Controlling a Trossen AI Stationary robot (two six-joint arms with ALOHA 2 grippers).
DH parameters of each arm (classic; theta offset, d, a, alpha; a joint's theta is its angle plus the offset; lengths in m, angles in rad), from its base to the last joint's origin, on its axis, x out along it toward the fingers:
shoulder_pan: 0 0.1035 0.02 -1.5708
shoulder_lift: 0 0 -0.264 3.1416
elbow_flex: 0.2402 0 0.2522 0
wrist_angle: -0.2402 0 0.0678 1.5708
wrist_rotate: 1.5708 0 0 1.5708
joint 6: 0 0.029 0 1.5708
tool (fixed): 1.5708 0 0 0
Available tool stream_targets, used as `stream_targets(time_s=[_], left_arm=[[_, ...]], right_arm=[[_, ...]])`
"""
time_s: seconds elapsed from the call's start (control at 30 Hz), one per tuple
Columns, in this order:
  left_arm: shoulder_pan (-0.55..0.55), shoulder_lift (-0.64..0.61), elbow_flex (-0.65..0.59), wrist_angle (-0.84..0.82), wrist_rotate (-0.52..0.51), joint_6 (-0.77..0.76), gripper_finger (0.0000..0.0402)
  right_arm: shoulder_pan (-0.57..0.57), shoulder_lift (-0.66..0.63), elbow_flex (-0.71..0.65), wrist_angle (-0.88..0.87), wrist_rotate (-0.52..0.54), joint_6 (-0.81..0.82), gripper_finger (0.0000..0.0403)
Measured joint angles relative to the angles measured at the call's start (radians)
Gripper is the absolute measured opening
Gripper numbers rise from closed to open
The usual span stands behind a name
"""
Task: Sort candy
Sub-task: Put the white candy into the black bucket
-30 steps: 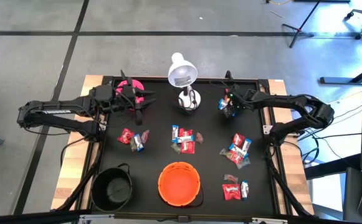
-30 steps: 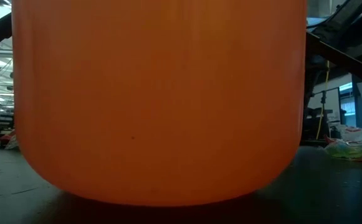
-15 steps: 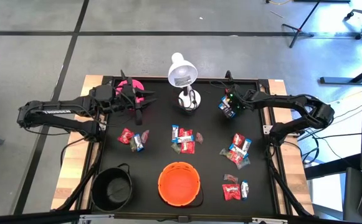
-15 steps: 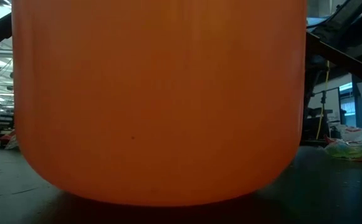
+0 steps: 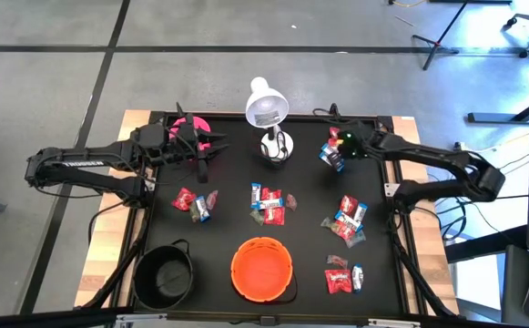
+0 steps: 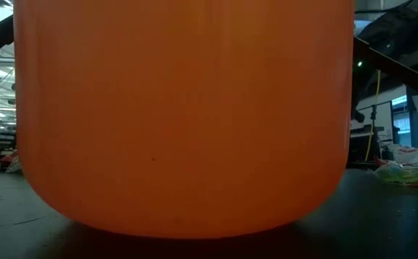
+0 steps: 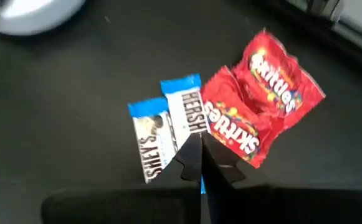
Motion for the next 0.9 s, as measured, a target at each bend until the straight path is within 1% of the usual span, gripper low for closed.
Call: stream_targets(time_s=[0.13, 0.2, 0.3, 0.37, 0.53, 0.7, 0.8, 0.9], left_arm=[[0.000, 0.000, 0.000, 0.000, 0.000, -0.018, 0.0131], [0.000, 0.001, 0.000, 0.000, 0.000, -0.018, 0.0131], [0.000, 0.015, 0.000, 0.000, 0.000, -0.018, 0.0131], [0.000, 0.026, 0.000, 0.001, 0.000, -0.018, 0.0131], [0.000, 0.054, 0.000, 0.002, 0.000, -0.017, 0.0131], [0.000, 0.074, 0.000, 0.008, 0.000, -0.017, 0.0131], [0.000, 0.079, 0.000, 0.025, -0.003, -0.018, 0.0131], [0.000, 0.079, 0.000, 0.032, -0.044, -0.025, 0.0131]], right_arm=[[0.000, -0.036, 0.000, -0.012, -0.031, 0.006, 0.0001], [0.000, -0.028, 0.000, -0.028, -0.074, -0.008, 0.0005], [0.000, 0.012, 0.000, -0.040, -0.157, -0.030, 0.0023], [0.000, 0.045, 0.000, -0.040, -0.188, -0.042, 0.0042], [0.000, 0.119, 0.000, -0.021, -0.180, -0.049, 0.0092], [0.000, 0.160, 0.000, -0.020, -0.180, -0.049, 0.0137], [0.000, 0.183, 0.000, -0.023, -0.180, -0.049, 0.0154], [0.000, 0.213, 0.000, -0.021, -0.179, -0.044, 0.0162]])
